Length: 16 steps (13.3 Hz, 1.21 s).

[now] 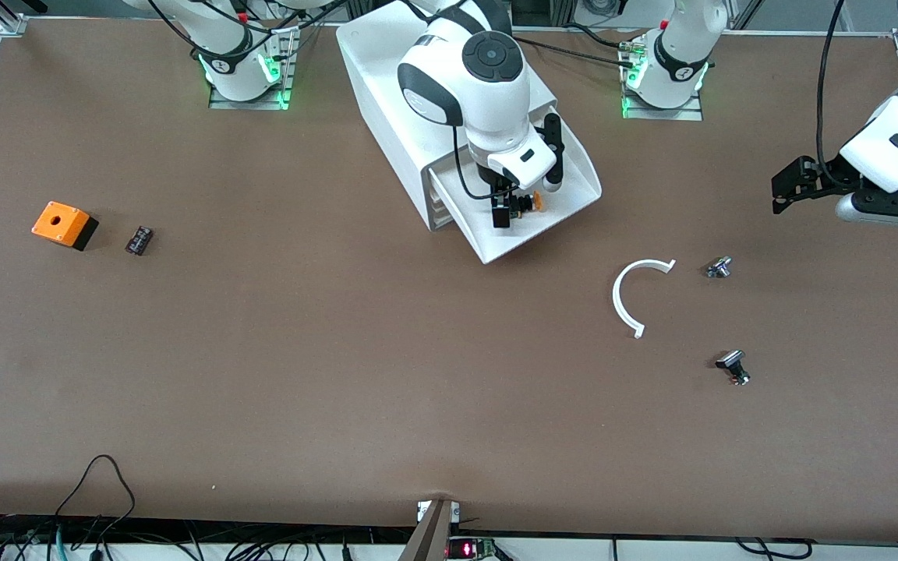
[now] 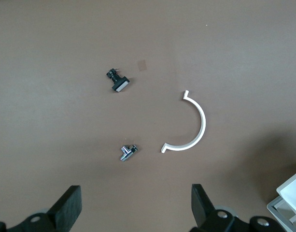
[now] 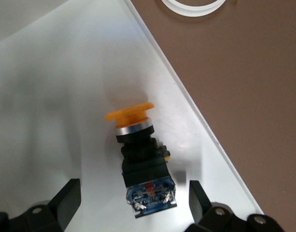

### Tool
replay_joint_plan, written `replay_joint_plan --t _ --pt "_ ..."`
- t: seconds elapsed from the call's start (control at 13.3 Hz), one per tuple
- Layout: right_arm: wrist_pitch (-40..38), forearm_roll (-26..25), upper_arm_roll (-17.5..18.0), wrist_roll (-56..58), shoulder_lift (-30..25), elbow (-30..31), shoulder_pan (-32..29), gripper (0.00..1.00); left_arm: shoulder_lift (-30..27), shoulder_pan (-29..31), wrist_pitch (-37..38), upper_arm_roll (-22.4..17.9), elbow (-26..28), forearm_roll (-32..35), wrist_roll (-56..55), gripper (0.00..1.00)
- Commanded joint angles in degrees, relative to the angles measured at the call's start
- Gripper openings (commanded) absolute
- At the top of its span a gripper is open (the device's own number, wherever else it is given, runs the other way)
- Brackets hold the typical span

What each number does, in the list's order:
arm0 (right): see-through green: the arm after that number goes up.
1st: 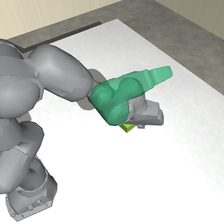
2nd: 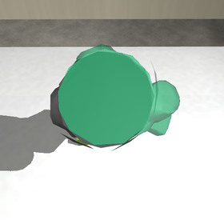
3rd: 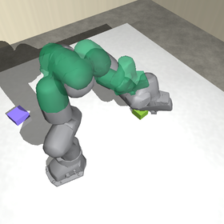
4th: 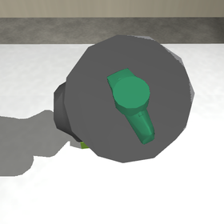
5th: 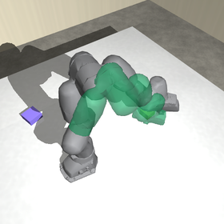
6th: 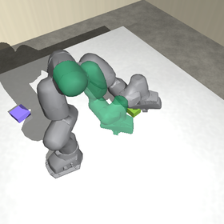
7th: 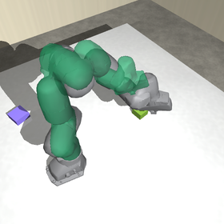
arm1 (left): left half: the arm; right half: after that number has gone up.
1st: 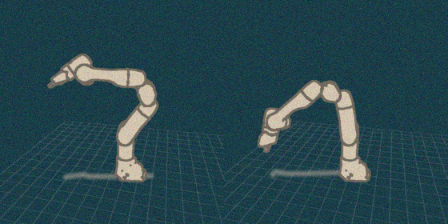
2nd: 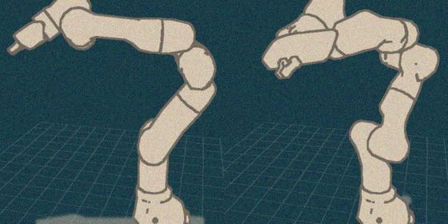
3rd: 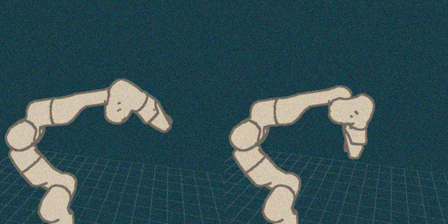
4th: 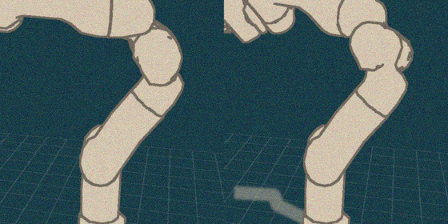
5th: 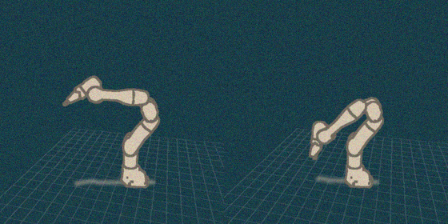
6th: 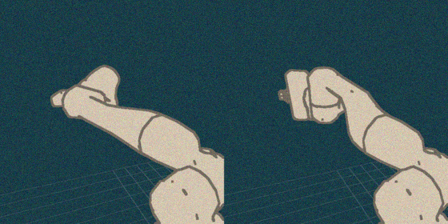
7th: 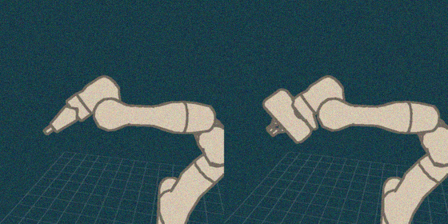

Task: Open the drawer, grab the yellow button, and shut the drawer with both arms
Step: 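Grasp the yellow-capped button inside the drawer with the right gripper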

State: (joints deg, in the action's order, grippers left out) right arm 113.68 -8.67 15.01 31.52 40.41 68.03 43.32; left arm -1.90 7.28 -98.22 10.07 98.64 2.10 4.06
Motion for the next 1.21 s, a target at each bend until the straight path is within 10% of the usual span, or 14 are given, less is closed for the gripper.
replay_joint_plan --t 0.0,0.3,1.13 --pt "-0.4 -1.1 -0.6 0.2 1.9 -2.3 1.4 0.96 0.4 -0.1 0.5 -0.1 -1.2 0.8 -0.3 1.00" --pt "-0.1 -1.1 -1.1 0.5 1.8 -2.4 1.9 0.68 0.4 0.0 0.5 -0.1 -1.2 0.8 -0.3 1.00" --pt "2.5 -0.9 -3.1 -6.0 1.1 -2.5 2.7 0.38 0.4 0.0 0.6 -0.1 -1.2 0.8 -0.3 1.00"
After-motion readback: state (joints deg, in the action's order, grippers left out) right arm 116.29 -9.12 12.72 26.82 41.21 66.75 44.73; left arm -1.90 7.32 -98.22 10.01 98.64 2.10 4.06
